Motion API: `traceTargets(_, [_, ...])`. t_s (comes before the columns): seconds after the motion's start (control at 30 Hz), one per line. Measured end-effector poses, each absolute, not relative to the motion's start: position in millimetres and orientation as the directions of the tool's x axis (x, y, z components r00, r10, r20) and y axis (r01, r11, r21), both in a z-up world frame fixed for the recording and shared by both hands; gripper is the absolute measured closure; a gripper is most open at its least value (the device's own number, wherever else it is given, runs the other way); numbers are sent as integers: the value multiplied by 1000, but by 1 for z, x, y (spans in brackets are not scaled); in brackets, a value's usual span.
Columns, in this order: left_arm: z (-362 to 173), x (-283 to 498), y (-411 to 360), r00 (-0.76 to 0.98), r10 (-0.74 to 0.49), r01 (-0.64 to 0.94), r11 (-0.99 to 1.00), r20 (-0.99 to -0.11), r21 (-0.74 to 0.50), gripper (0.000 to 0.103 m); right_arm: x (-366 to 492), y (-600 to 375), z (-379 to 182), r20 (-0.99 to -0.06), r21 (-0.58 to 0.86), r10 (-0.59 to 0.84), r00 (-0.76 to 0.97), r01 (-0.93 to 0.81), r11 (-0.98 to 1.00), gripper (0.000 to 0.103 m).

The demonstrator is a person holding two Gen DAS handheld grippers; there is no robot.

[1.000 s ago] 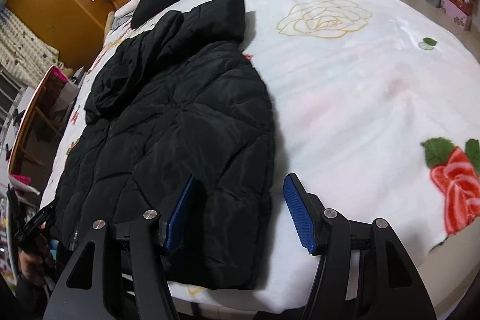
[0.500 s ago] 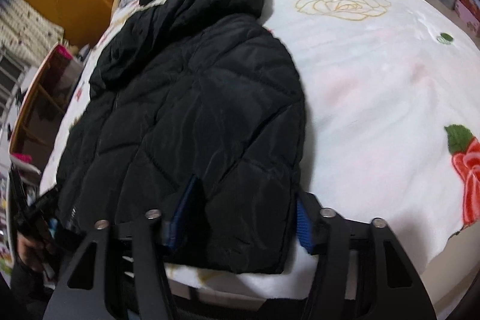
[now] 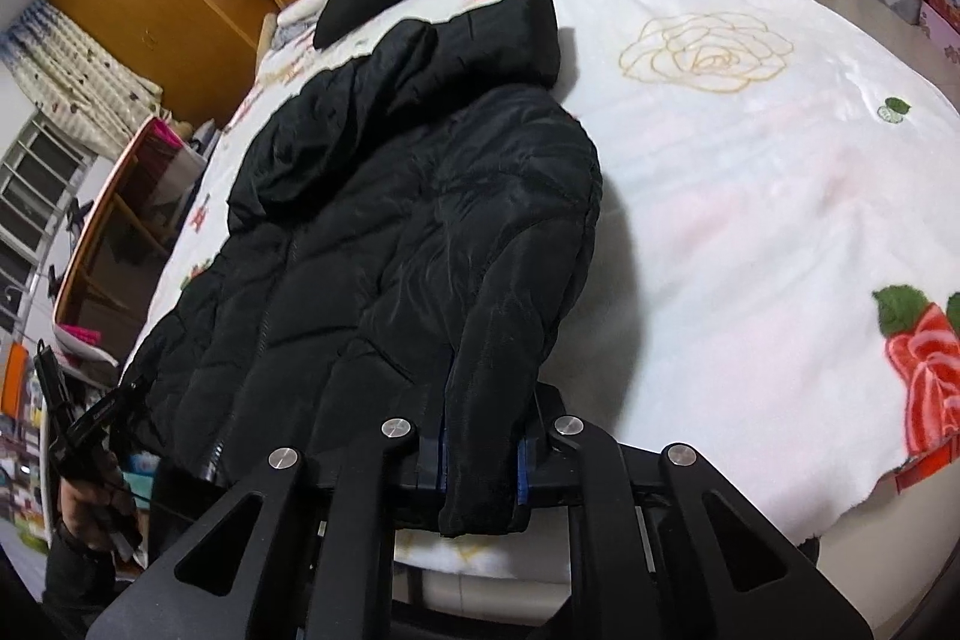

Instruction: Fold large clothes

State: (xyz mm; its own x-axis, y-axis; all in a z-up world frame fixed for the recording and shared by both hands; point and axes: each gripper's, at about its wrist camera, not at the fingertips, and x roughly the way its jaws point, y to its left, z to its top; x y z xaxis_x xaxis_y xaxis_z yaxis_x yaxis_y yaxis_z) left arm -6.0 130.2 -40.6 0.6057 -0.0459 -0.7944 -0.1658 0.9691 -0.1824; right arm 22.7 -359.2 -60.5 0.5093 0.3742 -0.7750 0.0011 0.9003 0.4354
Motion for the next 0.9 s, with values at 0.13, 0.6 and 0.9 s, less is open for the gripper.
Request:
traceTargets(0.13, [-29, -7, 134, 639, -76, -166, 958, -766, -234, 86, 23, -361, -52, -753, 458, 386, 532, 3, 889, 89])
traceTargets(0.6, [10, 14, 145, 730, -125, -145, 932, -671, -332, 87, 48, -364, -10, -672, 479, 396, 626, -41, 877, 89])
traceTargets(0.9, [43, 55, 149, 780, -131, -130, 923, -612, -363, 87, 85, -362, 20, -620, 481, 390, 681, -64, 875, 89])
